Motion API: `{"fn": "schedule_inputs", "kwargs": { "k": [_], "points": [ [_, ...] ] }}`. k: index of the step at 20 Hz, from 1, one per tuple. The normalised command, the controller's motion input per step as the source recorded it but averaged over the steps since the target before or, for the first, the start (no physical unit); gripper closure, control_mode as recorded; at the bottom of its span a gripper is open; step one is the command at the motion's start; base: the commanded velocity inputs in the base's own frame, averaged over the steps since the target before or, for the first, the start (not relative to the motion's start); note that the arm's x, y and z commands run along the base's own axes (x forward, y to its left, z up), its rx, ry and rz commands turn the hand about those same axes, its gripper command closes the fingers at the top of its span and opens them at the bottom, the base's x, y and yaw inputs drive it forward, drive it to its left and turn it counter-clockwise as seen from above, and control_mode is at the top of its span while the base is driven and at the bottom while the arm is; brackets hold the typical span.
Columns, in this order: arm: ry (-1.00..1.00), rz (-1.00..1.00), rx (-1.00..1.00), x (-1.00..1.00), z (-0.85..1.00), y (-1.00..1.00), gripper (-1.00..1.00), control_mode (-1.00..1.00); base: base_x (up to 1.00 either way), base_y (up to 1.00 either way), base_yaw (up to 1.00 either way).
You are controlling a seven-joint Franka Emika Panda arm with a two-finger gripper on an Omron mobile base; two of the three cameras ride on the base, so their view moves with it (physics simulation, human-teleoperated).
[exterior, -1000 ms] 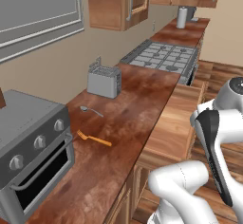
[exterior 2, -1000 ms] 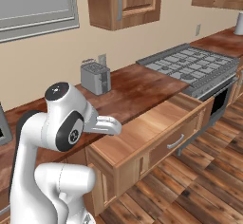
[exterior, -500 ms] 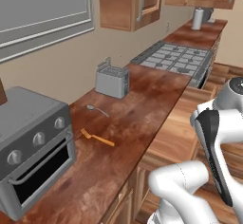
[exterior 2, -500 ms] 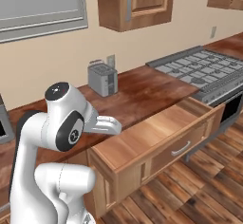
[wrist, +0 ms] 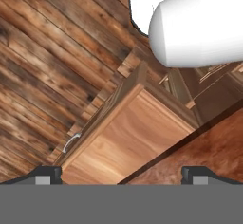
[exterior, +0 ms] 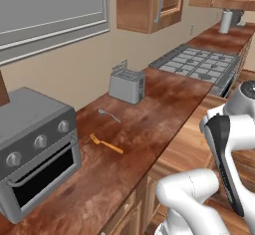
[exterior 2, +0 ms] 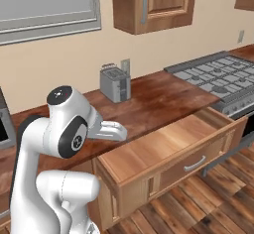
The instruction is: Organize the utensils by type. Pick up the wooden spoons from the counter and place them in the open cabinet. Then pick up the metallic utensils from the counter and place them in the open drawer.
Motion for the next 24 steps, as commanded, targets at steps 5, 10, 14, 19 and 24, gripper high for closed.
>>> {"fn": "schedule_inputs", "kwargs": {
  "k": [5,10,14,19,24],
  "points": [
    [0.00,0.00,0.00,0.00,0.00,0.00,-1.00,1.00,0.72,0.00,0.21],
    [0.00,0.00,0.00,0.00,0.00,0.00,-1.00,1.00,0.68,0.00,0.22],
    [0.00,0.00,0.00,0.00,0.00,0.00,-1.00,1.00,0.55,0.00,0.22],
    [0.00,0.08,0.00,0.11,0.00,0.00,-1.00,-1.00,0.14,0.00,0.08],
    [0.05,0.07,0.00,0.24,-0.03,0.00,-1.00,-1.00,0.00,0.00,0.00]
  ]
}}
